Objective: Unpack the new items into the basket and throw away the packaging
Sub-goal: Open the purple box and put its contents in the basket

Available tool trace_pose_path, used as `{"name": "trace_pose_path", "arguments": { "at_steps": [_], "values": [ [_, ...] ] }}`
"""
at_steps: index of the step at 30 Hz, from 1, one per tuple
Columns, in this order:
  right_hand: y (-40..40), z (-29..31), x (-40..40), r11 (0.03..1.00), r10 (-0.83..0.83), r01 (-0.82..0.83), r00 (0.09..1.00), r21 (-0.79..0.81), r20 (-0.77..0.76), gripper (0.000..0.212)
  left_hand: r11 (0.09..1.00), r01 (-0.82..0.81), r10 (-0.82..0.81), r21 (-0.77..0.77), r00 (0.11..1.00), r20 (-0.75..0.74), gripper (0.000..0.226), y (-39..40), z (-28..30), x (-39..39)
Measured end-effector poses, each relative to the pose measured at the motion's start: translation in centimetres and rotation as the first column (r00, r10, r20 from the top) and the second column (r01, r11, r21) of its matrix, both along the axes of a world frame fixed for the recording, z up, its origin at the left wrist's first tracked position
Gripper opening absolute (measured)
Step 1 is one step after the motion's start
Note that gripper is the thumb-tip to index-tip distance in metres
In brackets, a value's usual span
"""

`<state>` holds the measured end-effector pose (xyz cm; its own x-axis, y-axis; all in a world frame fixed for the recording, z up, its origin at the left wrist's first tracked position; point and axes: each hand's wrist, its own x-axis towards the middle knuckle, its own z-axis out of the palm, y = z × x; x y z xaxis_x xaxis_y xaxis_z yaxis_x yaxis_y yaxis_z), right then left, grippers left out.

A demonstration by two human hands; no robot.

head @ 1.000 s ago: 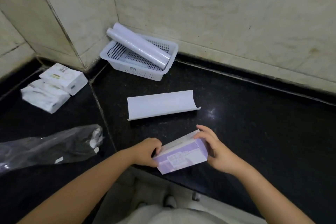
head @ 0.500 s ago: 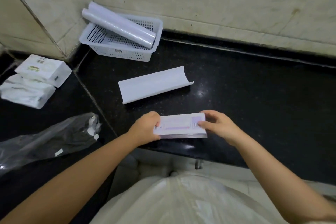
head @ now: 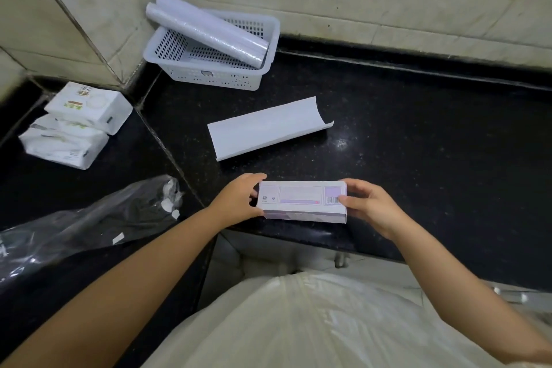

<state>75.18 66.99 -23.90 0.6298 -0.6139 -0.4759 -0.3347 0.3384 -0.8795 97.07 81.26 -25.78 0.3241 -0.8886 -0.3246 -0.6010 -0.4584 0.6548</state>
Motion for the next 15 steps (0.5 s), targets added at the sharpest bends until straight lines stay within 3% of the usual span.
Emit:
{"name": "trace_pose_path", "arguments": {
  "at_steps": [4, 8, 11, 13, 15],
  "values": [
    [0.1, -0.2, -0.5, 0.997, 0.081, -0.082, 0.995, -0.007, -0.064, 0.027, 0.999, 0.003, -0.005, -0.038, 0.999, -0.049, 0.077, 0.2, 0.1, -0.2],
    [0.0, 0.5, -0.8, 0.954, 0.298, -0.293, 0.94, 0.056, -0.166, 0.023, 0.986, 0.014, -0.032, -0.168, 0.994, -0.108, 0.072, 0.0, 1.0, -0.2],
    [0.6, 0.4, -0.4, 0.977, 0.202, -0.199, 0.979, 0.079, -0.03, 0.03, 0.932, -0.215, 0.176, -0.29, 0.972, -0.154, 0.064, -0.9, 1.7, -1.1],
    [1.3, 0.0, 0.3, 0.996, 0.07, -0.073, 0.996, 0.041, 0.062, 0.035, 0.882, -0.445, 0.362, -0.154, 0.851, -0.381, 0.061, -1.6, 2.6, -2.2],
    [2.0, -0.4, 1.3, 0.993, 0.06, -0.054, 0.997, -0.107, 0.056, 0.037, 0.89, -0.452, 0.383, 0.064, 0.663, -0.643, 0.058, -2.4, 3.2, -3.3]
  ]
}}
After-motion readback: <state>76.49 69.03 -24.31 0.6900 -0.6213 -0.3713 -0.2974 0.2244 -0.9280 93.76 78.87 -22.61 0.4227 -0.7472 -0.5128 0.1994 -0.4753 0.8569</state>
